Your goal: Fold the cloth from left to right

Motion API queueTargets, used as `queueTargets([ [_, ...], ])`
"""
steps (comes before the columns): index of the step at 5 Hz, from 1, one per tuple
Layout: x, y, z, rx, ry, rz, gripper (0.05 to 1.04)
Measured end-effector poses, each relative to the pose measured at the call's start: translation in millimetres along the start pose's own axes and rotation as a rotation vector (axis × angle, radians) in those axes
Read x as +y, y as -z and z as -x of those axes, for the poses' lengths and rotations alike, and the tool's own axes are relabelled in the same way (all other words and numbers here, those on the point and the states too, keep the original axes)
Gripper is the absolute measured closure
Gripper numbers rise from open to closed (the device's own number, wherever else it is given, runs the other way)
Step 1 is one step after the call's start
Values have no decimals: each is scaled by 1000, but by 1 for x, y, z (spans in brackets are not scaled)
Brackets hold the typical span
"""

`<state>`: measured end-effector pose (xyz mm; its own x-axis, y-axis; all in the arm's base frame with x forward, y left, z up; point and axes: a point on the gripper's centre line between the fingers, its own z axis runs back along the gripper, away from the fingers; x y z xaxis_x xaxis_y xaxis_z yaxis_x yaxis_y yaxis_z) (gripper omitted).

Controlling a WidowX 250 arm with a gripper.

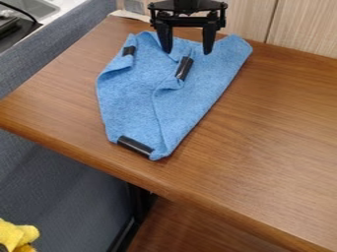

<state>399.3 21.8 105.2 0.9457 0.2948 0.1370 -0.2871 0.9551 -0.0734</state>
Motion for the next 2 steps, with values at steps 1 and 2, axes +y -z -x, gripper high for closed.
queueTargets([
  [1, 2, 16, 4, 45, 0, -8, 83],
  [2, 13, 25, 7, 101, -9, 27, 83],
])
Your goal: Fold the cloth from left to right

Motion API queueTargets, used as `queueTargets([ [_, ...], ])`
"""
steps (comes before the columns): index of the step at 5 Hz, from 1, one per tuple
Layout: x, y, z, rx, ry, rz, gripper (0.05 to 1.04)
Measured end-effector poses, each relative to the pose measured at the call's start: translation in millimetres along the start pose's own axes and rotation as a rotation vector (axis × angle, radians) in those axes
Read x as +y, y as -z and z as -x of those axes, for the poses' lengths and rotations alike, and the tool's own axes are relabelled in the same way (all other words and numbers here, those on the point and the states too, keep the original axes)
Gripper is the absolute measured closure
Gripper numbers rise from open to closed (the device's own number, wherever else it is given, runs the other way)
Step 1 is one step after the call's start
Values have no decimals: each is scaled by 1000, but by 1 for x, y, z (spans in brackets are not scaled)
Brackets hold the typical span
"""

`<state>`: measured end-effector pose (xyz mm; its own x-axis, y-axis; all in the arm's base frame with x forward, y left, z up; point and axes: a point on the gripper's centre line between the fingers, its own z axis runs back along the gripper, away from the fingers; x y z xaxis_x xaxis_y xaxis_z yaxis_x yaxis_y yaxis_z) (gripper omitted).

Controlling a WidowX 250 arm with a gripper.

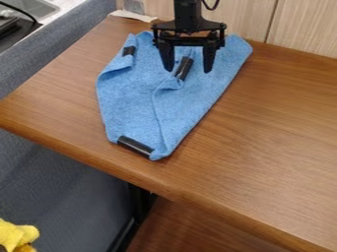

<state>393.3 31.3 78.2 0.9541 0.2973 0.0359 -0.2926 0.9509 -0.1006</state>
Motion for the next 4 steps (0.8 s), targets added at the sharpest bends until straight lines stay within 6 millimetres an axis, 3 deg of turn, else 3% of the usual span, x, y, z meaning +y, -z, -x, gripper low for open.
queueTargets([
  [2, 46, -24, -21, -36, -49, 64, 83],
  [3, 76, -21, -32, -54, -69, 32, 83],
  [4, 92, -17, -35, -86, -76, -51, 83],
])
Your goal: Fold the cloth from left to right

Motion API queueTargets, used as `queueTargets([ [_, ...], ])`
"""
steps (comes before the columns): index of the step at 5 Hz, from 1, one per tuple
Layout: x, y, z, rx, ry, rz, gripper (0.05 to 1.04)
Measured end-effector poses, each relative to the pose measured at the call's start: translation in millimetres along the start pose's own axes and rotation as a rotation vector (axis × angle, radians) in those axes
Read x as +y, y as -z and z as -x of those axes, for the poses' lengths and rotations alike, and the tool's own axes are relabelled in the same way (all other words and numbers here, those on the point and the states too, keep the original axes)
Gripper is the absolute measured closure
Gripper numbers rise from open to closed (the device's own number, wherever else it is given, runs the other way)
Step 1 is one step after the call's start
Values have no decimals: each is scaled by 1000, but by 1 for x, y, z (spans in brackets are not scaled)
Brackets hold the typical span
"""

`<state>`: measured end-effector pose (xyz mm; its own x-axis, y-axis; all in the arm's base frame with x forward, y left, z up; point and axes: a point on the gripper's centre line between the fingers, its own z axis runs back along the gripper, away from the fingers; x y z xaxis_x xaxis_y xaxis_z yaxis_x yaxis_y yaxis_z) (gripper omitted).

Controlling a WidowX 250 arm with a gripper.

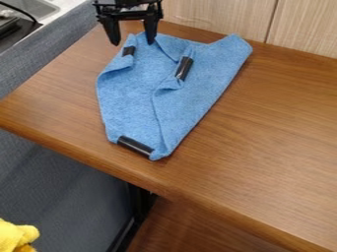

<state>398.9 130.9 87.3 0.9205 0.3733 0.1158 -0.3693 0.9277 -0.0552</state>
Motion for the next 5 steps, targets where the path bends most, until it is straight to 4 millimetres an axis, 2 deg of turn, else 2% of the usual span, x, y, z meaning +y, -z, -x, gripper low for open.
queueTargets([
  [1, 4, 7, -3, -9, -13, -23, 83],
  [2, 9, 24, 0, 28, -20, -50, 83],
  [3, 11, 28, -1, 35, -16, -62, 133],
  [4, 15, 35, -1, 50, -30, -65, 392],
  [5, 19, 34, -2, 45, -43, -67, 691],
])
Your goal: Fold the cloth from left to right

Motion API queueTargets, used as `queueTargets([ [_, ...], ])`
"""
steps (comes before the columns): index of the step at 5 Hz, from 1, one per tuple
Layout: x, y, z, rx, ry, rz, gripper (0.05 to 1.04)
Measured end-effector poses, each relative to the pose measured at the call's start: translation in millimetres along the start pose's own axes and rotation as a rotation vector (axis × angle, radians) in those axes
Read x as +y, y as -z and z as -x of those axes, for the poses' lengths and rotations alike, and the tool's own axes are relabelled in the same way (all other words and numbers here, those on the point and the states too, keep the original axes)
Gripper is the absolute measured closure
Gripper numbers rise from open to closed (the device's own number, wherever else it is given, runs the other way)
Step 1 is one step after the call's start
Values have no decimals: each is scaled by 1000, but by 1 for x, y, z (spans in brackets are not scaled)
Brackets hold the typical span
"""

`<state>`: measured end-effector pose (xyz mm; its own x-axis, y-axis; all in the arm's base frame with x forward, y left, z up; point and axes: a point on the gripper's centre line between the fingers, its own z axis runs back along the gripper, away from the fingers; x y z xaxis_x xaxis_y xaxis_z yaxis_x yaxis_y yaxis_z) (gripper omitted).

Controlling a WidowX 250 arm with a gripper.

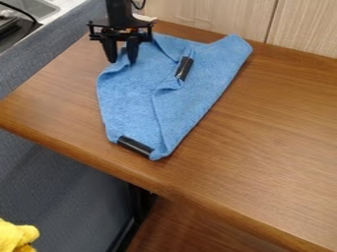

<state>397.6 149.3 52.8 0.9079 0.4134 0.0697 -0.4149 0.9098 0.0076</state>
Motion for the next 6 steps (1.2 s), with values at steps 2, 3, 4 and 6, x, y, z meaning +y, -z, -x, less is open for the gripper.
queueTargets([
  [2, 5, 1, 0, 0, -33, 18, 996],
  [3, 6, -6, 1, -4, -38, 38, 1006],
  [4, 1, -26, 5, -18, -23, 70, 1006],
  [6, -48, -58, 33, -30, 129, 174, 1006],
])
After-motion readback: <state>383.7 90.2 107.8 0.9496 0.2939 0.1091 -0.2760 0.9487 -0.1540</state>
